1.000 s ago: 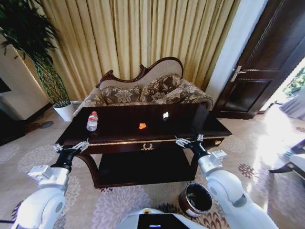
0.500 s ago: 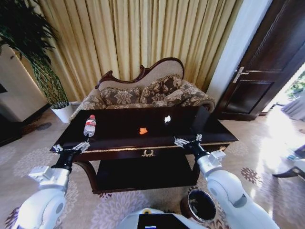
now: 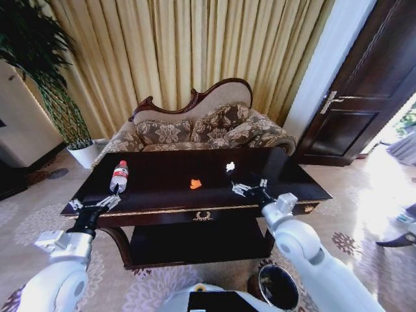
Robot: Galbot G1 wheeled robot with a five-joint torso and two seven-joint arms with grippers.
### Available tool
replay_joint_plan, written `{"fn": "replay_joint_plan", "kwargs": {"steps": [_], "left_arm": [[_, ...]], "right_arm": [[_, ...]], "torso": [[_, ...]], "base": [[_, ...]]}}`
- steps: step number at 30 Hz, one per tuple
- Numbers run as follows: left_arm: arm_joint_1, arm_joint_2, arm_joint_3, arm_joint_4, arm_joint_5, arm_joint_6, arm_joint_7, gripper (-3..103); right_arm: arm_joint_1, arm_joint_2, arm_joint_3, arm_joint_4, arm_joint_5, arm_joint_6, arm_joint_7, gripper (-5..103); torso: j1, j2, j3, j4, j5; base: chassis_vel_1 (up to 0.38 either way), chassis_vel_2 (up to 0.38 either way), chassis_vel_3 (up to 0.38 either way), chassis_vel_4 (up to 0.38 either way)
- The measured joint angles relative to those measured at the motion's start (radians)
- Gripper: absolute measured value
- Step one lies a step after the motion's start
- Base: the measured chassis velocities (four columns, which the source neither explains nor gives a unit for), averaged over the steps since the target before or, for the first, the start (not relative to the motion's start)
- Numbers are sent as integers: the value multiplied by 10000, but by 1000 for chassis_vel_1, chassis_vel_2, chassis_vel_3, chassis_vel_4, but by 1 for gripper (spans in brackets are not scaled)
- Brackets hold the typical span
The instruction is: Move to the front of the table and place the trash on the table into the trash bin.
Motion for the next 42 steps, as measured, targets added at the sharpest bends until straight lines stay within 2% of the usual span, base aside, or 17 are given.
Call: {"fn": "replay_joint_plan", "kwargs": {"steps": [4, 10, 14, 18, 19, 23, 29, 36, 42], "left_arm": [[61, -69, 19, -30, 98, -21, -22, 100], [121, -89, -37, -84, 102, -22, -36, 100], [170, -129, -69, -95, 112, -22, -74, 100], [223, -209, -69, -67, 179, -22, -85, 100], [223, -209, -69, -67, 179, -22, -85, 100], [236, -280, -52, -39, 216, -22, -86, 100], [205, -268, -21, -6, 221, -32, -84, 100], [148, -240, 26, 11, 219, -36, -77, 100], [165, -218, -32, 11, 188, -64, -69, 100]], "right_arm": [[1348, -265, -707, -957, 528, -55, -38, 100], [2643, -253, -1517, -1790, 941, -181, -70, 100], [3546, 36, -2174, -2360, 1226, -369, 274, 100], [4492, 545, -2753, -3052, 1436, -626, 1002, 100], [4492, 545, -2753, -3052, 1436, -626, 1002, 100], [5075, 846, -3023, -3486, 1871, -1125, 1935, 100], [5354, 958, -3107, -3590, 2408, -1584, 2657, 100], [5566, 1074, -3284, -3823, 2550, -1849, 3180, 100], [5619, 1133, -3385, -4075, 2479, -1915, 3290, 99]], "torso": [[2, -1, 2, 1, 0], [1, -1, 1, -1, -1], [2, -1, 2, 0, -2], [2, -2, 2, 0, 0], [2, -2, 2, 0, 0], [2, -2, 2, 0, 0], [2, -2, 2, -1, -1], [2, -2, 1, 0, 0], [2, -1, 1, 0, -1]], "base": [[0, 0, 0, 0], [0, 0, 0, 0], [0, 0, 0, 0], [0, 0, 0, 0], [0, 0, 0, 0], [0, 0, 0, 0], [0, 0, 0, 0], [0, 0, 0, 0], [0, 0, 0, 0]]}}
